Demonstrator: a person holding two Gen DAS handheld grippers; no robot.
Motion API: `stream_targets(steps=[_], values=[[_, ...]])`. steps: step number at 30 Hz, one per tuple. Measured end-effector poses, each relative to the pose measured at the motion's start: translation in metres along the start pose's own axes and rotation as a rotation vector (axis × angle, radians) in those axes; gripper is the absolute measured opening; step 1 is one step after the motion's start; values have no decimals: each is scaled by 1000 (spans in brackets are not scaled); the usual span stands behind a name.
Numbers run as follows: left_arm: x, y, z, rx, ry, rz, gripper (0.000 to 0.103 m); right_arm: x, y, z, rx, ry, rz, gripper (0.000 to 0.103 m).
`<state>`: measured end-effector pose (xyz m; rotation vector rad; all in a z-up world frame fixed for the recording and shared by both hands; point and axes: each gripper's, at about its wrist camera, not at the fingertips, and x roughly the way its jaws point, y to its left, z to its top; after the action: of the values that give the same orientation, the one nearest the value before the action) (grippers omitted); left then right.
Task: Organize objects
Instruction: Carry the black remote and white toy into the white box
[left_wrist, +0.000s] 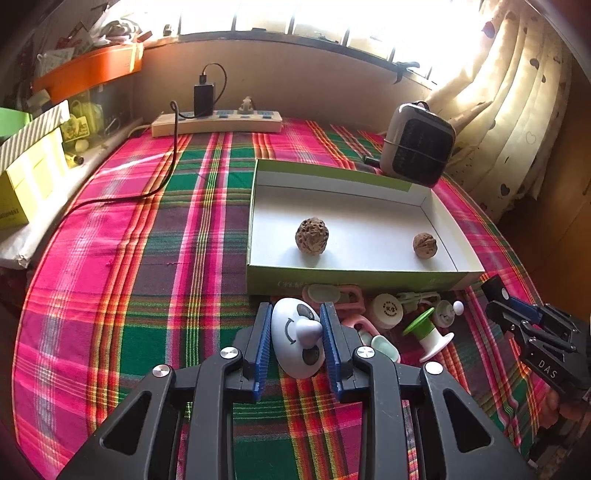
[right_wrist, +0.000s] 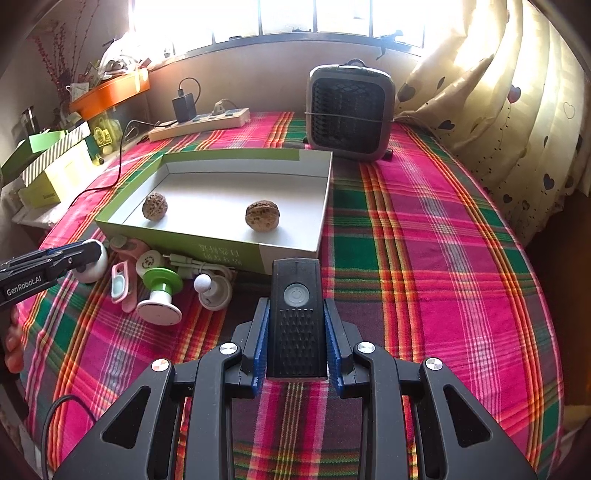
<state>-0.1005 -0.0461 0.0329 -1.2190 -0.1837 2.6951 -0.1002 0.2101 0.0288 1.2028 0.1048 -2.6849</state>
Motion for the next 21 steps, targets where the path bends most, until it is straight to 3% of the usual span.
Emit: stream_targets(steps=[21], values=[[10,-11,55,64,-24,-45,24,6,11,53,-40,-25,68,28]])
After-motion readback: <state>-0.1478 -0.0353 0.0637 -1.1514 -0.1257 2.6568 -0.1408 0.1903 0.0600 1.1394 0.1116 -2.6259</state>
